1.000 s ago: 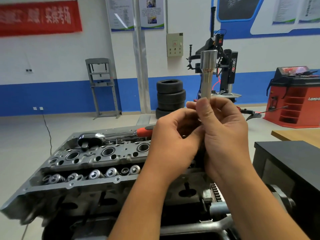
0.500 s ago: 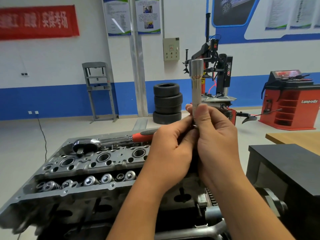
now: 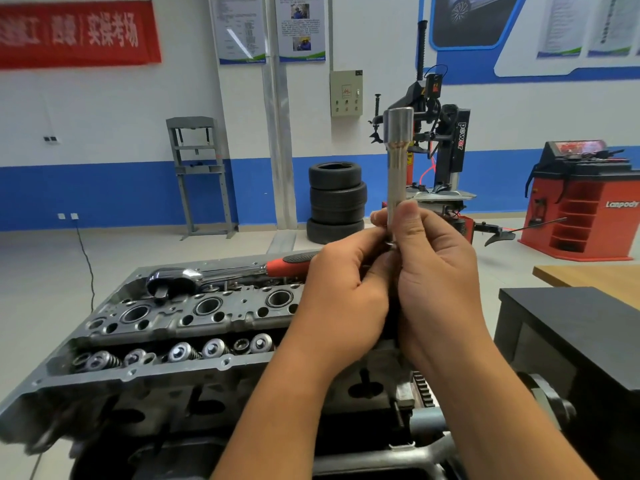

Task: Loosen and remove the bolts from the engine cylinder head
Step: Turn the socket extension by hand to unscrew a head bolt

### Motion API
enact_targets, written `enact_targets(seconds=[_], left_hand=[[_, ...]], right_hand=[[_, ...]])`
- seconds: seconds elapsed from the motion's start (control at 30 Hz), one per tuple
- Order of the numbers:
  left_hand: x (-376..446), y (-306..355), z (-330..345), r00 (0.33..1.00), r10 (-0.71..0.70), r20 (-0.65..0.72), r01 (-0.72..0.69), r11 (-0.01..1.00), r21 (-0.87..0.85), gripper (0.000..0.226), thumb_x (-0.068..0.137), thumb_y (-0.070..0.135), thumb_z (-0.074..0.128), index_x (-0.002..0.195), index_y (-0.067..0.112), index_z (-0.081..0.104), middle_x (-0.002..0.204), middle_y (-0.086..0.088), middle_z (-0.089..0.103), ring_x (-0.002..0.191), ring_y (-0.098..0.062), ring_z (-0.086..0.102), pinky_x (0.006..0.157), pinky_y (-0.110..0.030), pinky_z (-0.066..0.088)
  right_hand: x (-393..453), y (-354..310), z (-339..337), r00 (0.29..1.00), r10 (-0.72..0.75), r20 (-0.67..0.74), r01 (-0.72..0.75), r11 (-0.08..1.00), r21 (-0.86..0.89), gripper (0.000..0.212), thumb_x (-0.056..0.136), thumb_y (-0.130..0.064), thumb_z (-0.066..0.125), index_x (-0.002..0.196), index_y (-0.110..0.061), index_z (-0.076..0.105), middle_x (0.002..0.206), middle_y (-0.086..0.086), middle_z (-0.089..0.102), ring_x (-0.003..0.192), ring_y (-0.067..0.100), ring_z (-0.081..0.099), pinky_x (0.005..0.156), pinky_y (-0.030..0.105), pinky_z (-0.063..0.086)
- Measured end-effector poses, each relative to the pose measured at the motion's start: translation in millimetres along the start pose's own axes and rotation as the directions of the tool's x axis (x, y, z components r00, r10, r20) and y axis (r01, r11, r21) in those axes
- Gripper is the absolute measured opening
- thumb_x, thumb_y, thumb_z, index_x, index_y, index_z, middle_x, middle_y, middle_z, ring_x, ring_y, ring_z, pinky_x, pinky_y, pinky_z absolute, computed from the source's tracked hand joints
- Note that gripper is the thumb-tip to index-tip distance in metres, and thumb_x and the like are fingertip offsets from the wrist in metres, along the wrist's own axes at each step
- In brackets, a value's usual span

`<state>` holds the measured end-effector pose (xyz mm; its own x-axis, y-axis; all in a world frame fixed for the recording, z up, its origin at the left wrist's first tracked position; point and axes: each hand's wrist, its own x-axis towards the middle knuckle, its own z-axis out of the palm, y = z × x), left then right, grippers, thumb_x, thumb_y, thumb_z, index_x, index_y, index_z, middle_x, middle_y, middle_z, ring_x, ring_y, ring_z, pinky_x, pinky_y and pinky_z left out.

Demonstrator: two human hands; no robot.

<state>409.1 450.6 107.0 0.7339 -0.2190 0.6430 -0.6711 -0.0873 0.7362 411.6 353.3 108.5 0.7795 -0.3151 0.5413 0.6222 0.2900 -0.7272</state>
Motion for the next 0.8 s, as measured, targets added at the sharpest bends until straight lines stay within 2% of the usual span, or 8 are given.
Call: enact_targets(seconds=[0.1, 0.17, 0.27, 0.4, 0.5, 0.57, 0.7, 0.8], left_hand=[[-0.1, -2.4, 1.1, 0.998, -0.001, -0.06, 0.001, 1.0, 0.0, 0.023, 0.099, 0.01, 0.069, 0.115, 0.024, 0.078, 0.101, 0.013, 0.08, 0.098, -0.001, 0.074, 0.088, -0.024, 0.061], [-0.6, -3.5, 1.1, 0.995, 0.002, -0.096, -0.001, 1.0, 0.005, 0.018, 0.096, 0.01, 0.073, 0.108, 0.022, 0.081, 0.095, 0.013, 0.08, 0.091, -0.001, 0.075, 0.083, -0.022, 0.061], [-1.5, -0.4, 0.3, 1.0, 0.005, -0.03, -0.006, 1.0, -0.015, 0.021, 0.102, 0.012, 0.065, 0.107, 0.026, 0.08, 0.097, 0.011, 0.08, 0.095, -0.004, 0.075, 0.086, -0.025, 0.061], [-1.2, 3.1, -1.1, 1.0, -0.003, -0.003, 0.003, 1.0, -0.024, 0.033, 0.103, 0.008, 0.063, 0.102, 0.04, 0.072, 0.101, 0.018, 0.078, 0.1, 0.001, 0.073, 0.087, -0.017, 0.058], [-0.4, -2.7, 0.1, 0.995, -0.033, -0.094, 0.03, 0.999, -0.036, 0.018, 0.094, 0.01, 0.076, 0.101, 0.026, 0.076, 0.095, 0.01, 0.08, 0.091, -0.005, 0.076, 0.083, -0.025, 0.063], [-0.5, -5.3, -0.4, 0.99, -0.039, -0.135, 0.034, 0.999, -0.041, 0.014, 0.091, 0.011, 0.08, 0.1, 0.021, 0.076, 0.092, 0.008, 0.08, 0.088, -0.007, 0.077, 0.082, -0.03, 0.064], [-1.1, 0.0, -2.7, 1.0, -0.018, 0.006, 0.018, 0.997, -0.079, 0.025, 0.102, 0.007, 0.064, 0.113, 0.026, 0.076, 0.105, 0.012, 0.08, 0.102, -0.002, 0.074, 0.092, -0.02, 0.058], [-0.7, 3.4, -2.2, 1.0, -0.014, 0.01, 0.015, 0.996, -0.086, 0.034, 0.103, 0.006, 0.062, 0.114, 0.037, 0.072, 0.109, 0.018, 0.078, 0.107, 0.003, 0.071, 0.092, -0.014, 0.055]], right_hand=[[-1.0, -1.0, -1.1, 1.0, -0.008, -0.012, 0.008, 1.0, 0.01, 0.033, 0.075, -0.051, 0.079, 0.091, -0.022, 0.072, 0.097, 0.01, 0.076, 0.085, 0.021, 0.074, 0.079, 0.042, 0.064], [-1.5, -0.9, -1.9, 1.0, -0.011, -0.008, 0.011, 1.0, -0.01, 0.032, 0.078, -0.048, 0.078, 0.091, -0.019, 0.072, 0.098, 0.012, 0.076, 0.083, 0.02, 0.073, 0.078, 0.04, 0.064], [-0.9, -0.2, -0.7, 1.0, -0.017, 0.005, 0.017, 0.998, -0.06, 0.03, 0.082, -0.051, 0.068, 0.086, -0.023, 0.076, 0.092, 0.004, 0.077, 0.088, 0.016, 0.074, 0.083, 0.035, 0.062], [-0.7, -1.6, 0.6, 1.0, 0.012, -0.012, -0.013, 1.0, -0.02, 0.035, 0.082, -0.054, 0.065, 0.084, -0.022, 0.079, 0.09, 0.004, 0.077, 0.093, 0.022, 0.075, 0.089, 0.048, 0.061], [-2.0, -3.3, -0.1, 1.0, 0.005, -0.014, -0.005, 1.0, 0.012, 0.03, 0.074, -0.05, 0.078, 0.086, -0.022, 0.074, 0.096, 0.013, 0.076, 0.09, 0.03, 0.075, 0.085, 0.059, 0.062], [-2.1, -2.6, -0.8, 1.0, 0.003, 0.002, -0.003, 1.0, 0.002, 0.03, 0.074, -0.048, 0.078, 0.085, -0.021, 0.073, 0.094, 0.013, 0.077, 0.085, 0.029, 0.075, 0.081, 0.055, 0.064], [-1.4, 0.1, -0.3, 1.0, -0.018, 0.025, 0.02, 0.998, -0.065, 0.028, 0.08, -0.053, 0.068, 0.083, -0.026, 0.075, 0.091, 0.009, 0.076, 0.087, 0.02, 0.073, 0.084, 0.043, 0.062], [-1.2, 0.1, 1.2, 0.999, -0.032, 0.025, 0.034, 0.997, -0.071, 0.036, 0.084, -0.056, 0.064, 0.086, -0.022, 0.076, 0.091, 0.009, 0.075, 0.09, 0.024, 0.071, 0.09, 0.054, 0.06]])
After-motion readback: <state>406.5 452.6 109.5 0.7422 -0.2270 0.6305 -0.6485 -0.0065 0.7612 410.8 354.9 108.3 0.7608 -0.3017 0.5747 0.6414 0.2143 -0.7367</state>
